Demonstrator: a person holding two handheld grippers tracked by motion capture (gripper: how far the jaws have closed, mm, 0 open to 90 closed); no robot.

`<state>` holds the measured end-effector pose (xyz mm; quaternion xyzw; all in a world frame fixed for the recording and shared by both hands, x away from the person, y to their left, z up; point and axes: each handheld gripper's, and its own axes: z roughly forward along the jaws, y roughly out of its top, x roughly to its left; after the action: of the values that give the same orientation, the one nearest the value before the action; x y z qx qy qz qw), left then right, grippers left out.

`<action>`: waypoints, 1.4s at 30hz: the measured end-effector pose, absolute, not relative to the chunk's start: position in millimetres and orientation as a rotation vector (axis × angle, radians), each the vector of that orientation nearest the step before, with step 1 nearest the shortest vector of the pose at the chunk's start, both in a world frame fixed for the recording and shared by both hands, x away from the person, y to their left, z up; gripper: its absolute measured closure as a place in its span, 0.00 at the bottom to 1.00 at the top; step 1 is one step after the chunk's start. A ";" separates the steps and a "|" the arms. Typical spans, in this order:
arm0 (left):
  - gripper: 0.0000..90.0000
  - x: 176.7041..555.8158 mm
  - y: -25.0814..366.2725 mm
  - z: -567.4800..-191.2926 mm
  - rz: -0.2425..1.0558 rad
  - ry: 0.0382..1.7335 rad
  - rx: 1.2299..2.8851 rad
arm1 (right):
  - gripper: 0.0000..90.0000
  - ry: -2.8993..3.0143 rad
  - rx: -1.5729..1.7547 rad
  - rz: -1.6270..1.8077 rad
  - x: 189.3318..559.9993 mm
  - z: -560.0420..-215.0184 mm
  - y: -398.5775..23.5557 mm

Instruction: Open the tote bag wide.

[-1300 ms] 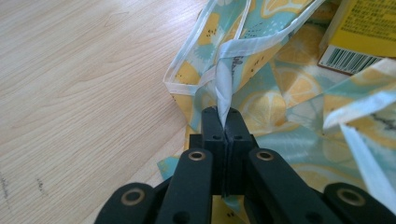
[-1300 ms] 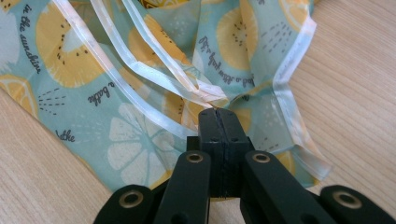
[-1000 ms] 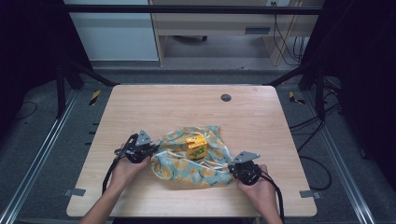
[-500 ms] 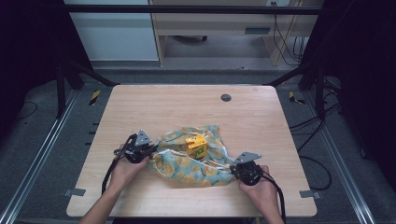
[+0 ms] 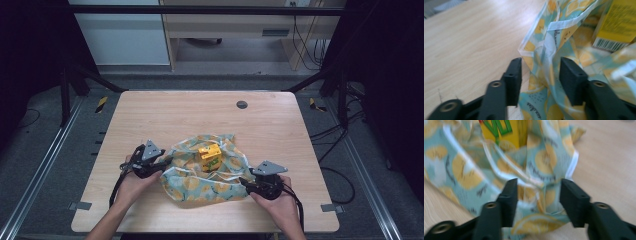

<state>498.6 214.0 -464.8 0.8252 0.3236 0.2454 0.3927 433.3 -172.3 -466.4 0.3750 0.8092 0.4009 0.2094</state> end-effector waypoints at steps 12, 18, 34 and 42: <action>0.25 483.5 232.3 -425.3 0.640 0.849 1.919 | 0.14 1.972 1.085 1.221 429.8 -430.2 -187.4; 0.17 483.2 258.4 -421.3 0.662 0.951 1.901 | 0.11 1.923 1.197 1.151 439.7 -440.2 -210.7; 0.08 482.7 313.7 -445.0 0.669 1.119 1.910 | 0.09 1.867 1.323 1.087 447.1 -462.8 -250.1; 0.08 468.2 333.1 -458.6 0.687 1.180 1.898 | 0.10 1.883 1.354 1.006 451.7 -475.1 -255.8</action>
<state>468.2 333.1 -458.6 0.7471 0.4646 0.2704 0.3910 451.7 -255.8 -475.1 0.5106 0.7099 0.3795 0.3021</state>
